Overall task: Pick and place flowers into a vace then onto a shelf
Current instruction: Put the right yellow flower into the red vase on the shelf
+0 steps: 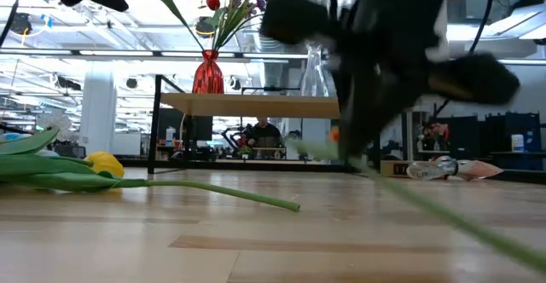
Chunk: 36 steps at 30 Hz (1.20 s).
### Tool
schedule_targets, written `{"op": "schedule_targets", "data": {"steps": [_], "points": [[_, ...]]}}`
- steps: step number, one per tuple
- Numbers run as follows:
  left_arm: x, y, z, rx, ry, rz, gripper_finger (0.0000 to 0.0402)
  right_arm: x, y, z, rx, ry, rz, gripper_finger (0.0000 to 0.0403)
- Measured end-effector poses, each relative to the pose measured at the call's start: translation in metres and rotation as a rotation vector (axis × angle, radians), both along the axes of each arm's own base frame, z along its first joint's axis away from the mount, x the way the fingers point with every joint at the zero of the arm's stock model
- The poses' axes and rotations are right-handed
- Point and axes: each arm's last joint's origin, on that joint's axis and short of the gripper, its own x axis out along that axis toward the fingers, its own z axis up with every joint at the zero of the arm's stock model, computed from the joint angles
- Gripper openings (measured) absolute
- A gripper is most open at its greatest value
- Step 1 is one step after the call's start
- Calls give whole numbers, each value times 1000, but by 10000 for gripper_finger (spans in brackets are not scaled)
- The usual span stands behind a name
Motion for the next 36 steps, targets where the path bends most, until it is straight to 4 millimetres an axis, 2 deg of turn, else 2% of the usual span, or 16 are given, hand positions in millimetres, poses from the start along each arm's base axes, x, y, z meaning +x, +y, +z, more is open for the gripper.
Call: {"op": "schedule_targets", "data": {"steps": [5, 12, 16, 22, 26, 31, 36], "points": [[1, 4, 6, -74, 27, -86, 209, 2, 21, 45, -156, -101, 66, 1], [4, -1, 16, -203, 76, -525, 182, -5, 55, 101, -223, -215, 262, 1], [13, -7, 25, -220, -49, -608, 164, -7, 70, 123, -317, -319, 354, 1], [27, -10, 54, -229, -398, -571, 144, -16, 83, 145, -567, -480, 293, 0], [34, -4, 63, -267, -516, -525, 134, -22, 89, 149, -696, -531, 254, 0], [44, 11, 42, -362, -614, -426, 128, -25, 94, 152, -770, -558, 255, 0], [47, 26, 24, -439, -737, -357, 127, -16, 90, 155, -800, -557, 268, 0]]}}
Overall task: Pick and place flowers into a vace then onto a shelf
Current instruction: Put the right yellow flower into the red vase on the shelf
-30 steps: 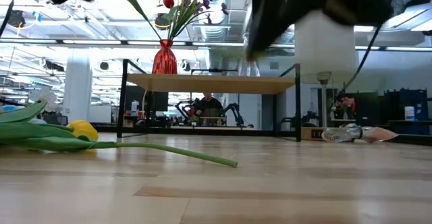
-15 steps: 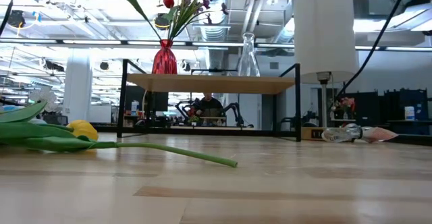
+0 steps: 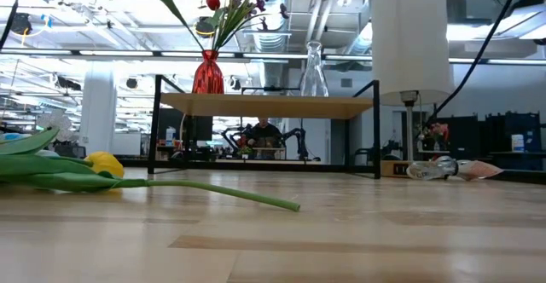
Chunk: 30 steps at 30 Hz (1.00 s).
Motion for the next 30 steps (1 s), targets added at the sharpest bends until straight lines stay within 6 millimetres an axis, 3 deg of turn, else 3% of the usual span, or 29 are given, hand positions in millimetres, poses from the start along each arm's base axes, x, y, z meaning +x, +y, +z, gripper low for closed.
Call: {"op": "schedule_targets", "data": {"steps": [3, 18, 30], "points": [[-1, 2, 2, -26, -61, -14, 127, 8, -5, 2, -15, 11, 10, 0], [-1, 1, -5, 35, -9, -33, 127, 47, -35, 11, 10, 54, 99, 0], [0, 3, -6, 53, -4, 64, 127, 61, -43, 13, 44, 40, 162, 0]]}}
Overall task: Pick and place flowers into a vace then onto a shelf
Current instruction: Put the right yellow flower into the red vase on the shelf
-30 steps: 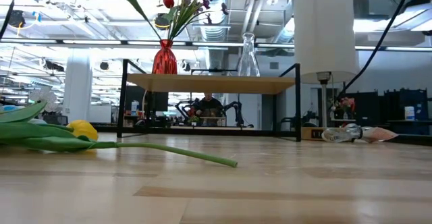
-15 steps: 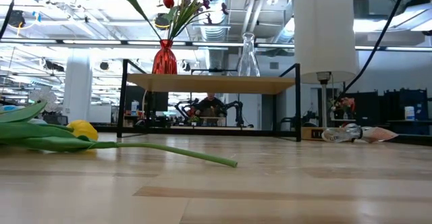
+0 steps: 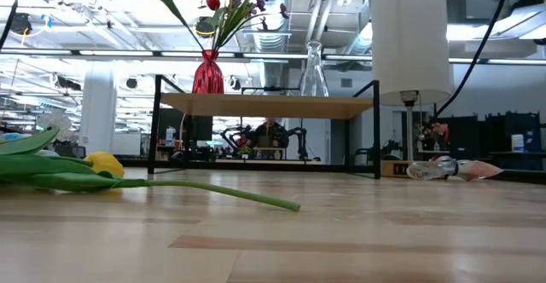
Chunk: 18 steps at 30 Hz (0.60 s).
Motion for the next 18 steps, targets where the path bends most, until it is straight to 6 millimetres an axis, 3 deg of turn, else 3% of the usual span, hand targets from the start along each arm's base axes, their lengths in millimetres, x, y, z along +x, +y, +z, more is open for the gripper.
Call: {"op": "schedule_targets", "data": {"steps": [6, 18], "points": [[0, 1, 0, 3, 0, 33, 116, 1, -2, 0, 1, 3, -2, 0], [0, 1, 0, 3, -2, 28, 32, 1, -2, -1, -1, 5, -3, 0]]}}
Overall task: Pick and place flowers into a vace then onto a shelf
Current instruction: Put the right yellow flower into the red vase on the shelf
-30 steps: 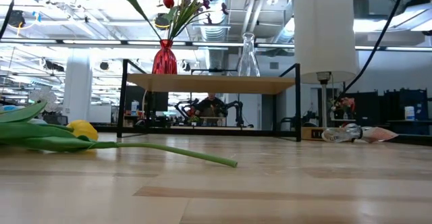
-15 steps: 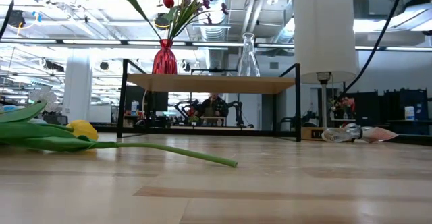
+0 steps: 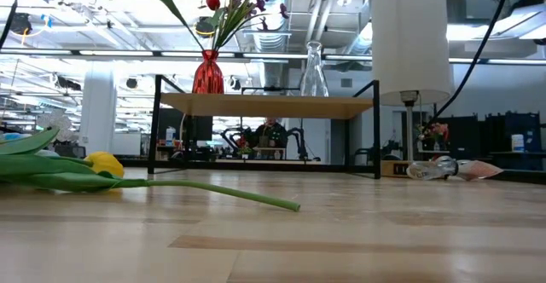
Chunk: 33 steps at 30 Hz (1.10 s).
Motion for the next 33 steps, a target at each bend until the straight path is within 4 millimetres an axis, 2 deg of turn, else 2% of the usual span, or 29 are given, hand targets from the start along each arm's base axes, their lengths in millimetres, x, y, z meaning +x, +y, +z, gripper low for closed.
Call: {"op": "schedule_targets", "data": {"steps": [7, 16, 25, 33], "points": [[0, 0, 1, 4, -10, 7, 16, 0, 0, 0, -14, -20, -39, 0], [0, 3, 4, 28, -42, 93, 61, -3, 0, -2, -42, -79, -159, 0], [0, 4, 6, 40, -65, 130, 104, -1, -4, -2, -39, -81, -165, 0], [0, 6, 6, 69, -63, 217, 120, 2, -9, -2, -21, -95, -189, 0]]}}
